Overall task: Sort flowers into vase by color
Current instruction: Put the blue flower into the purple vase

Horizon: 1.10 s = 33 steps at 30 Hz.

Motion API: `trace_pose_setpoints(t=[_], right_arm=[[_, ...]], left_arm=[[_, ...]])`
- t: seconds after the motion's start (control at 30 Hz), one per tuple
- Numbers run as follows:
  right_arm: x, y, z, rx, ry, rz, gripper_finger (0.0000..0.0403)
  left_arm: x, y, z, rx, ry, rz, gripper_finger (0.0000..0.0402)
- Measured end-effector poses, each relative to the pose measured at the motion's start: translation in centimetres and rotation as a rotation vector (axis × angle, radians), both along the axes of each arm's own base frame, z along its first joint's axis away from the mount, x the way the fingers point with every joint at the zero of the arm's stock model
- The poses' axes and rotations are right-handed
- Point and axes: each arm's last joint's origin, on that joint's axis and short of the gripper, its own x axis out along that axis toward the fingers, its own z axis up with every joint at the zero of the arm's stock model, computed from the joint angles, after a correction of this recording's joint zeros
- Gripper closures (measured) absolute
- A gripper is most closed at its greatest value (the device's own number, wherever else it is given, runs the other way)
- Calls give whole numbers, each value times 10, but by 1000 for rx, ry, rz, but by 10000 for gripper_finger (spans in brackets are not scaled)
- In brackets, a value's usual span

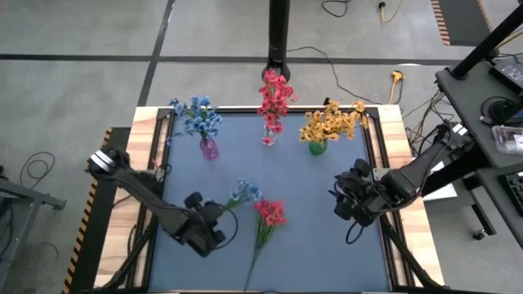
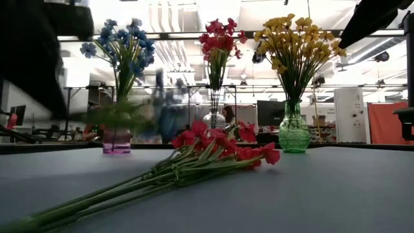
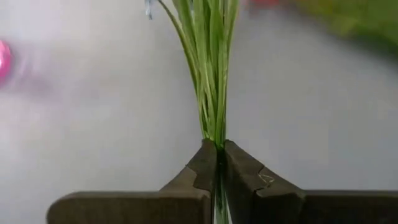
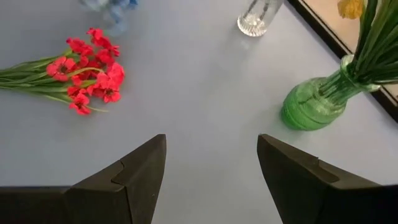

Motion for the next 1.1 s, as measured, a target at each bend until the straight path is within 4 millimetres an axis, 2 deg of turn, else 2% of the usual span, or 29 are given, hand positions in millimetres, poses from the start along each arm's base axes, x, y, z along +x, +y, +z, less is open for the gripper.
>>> trace_pose_setpoints(t=[0.1,0.2,0.33,0.47,0.53,0.63,0.8,0.93,1.1], right_arm=[[-1,5,-7,-18,-25,28,158],[0,13,-20,-61,-87,77,158],[12,27,-42,-99,-250,201,158],[28,34,-49,-109,-511,330,158],[30,35,-48,-134,-612,375,158],[31,34,-46,-176,-692,399,158],[33,32,-45,-196,-692,396,158],[33,31,-45,-205,-689,397,158],[36,27,-45,-225,-682,386,158]], left_arm=[[-10,1,25,36,-145,-28,401],[-16,0,54,102,-367,-72,401],[-7,-7,84,193,-581,-213,401],[9,-18,98,334,-706,-444,401],[12,-18,98,411,-764,-532,401],[12,-6,87,496,-849,-536,401],[2,30,63,610,-963,-329,402],[-10,60,50,786,-914,-220,401],[-29,101,46,962,-854,-69,401]])
